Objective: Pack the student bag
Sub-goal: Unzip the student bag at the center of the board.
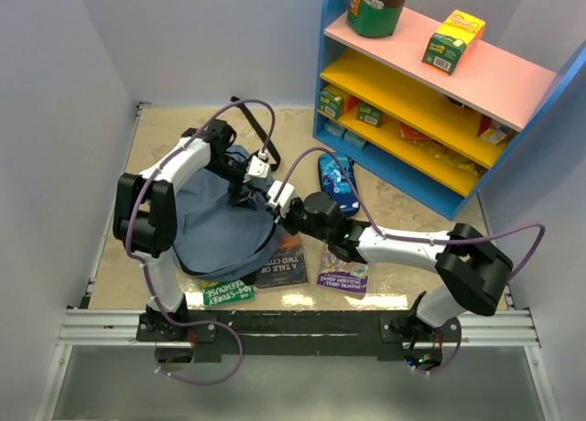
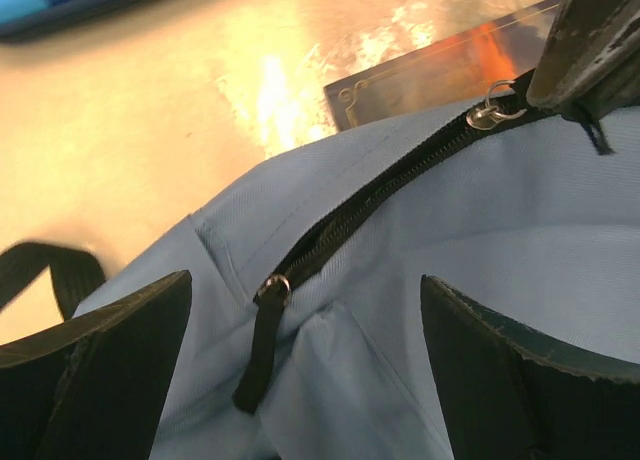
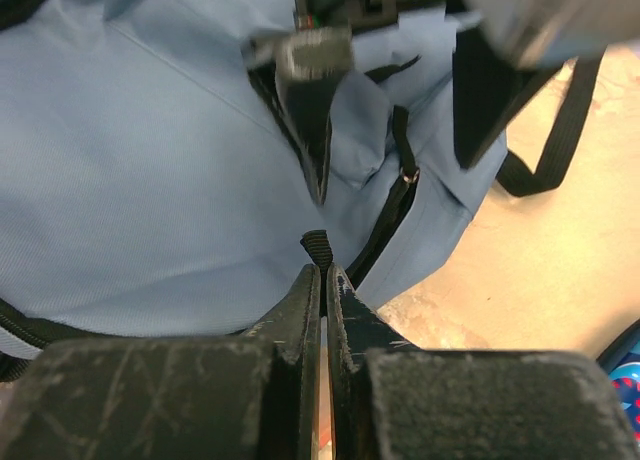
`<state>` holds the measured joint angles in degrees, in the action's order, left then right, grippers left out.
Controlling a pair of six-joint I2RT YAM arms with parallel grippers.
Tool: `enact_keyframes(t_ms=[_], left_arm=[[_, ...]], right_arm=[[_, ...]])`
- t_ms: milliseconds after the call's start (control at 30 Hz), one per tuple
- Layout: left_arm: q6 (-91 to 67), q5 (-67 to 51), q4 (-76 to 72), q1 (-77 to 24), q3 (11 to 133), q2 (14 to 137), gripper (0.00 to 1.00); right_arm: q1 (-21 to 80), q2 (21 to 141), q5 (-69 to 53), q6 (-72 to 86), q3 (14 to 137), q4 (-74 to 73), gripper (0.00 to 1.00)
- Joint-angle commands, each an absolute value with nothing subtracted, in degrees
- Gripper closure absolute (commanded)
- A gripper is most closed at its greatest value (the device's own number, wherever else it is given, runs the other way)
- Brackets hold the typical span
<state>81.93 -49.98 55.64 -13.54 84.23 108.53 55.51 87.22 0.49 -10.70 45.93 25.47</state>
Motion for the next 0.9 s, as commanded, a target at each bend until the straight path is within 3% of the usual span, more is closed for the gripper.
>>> enact_keyframes(t_ms=[0, 300, 333, 500, 533, 567, 767, 867], left_arm=[[90.7, -54.6, 61.8, -15.1, 88.8, 111.7, 0.00], [94.0, -53.7, 69.9, -16.1, 97.0, 119.2, 0.32], [93.9, -53.0, 70.0, -16.1, 97.1, 119.4, 0.42], [93.0, -50.3, 69.7, -16.0, 96.7, 119.3, 0.71], [91.5, -50.0, 69.3, -16.0, 97.0, 119.4, 0.90], [91.1, -49.7, 69.3, -16.0, 97.4, 119.4, 1.00], [82.7, -47.3, 66.0, -15.9, 98.3, 118.7, 1.00], [71.4, -44.8, 59.8, -15.8, 99.3, 118.5, 1.00]], right_arm=[[55.6, 83.8, 0.1, -9.7, 46.1, 29.9, 1.00], [55.7, 84.0, -1.2, -9.2, 46.3, 30.4, 1.00], [55.7, 83.8, -1.1, -9.1, 46.1, 30.5, 1.00], [55.7, 83.8, -0.5, -8.5, 45.4, 31.1, 1.00], [55.7, 83.7, -0.4, -8.4, 45.4, 31.1, 1.00], [55.7, 84.0, -0.2, -8.4, 45.4, 31.0, 1.00], [55.6, 84.0, -0.2, -7.1, 45.0, 31.0, 1.00], [55.8, 83.1, -0.2, -6.3, 44.2, 30.8, 1.00]])
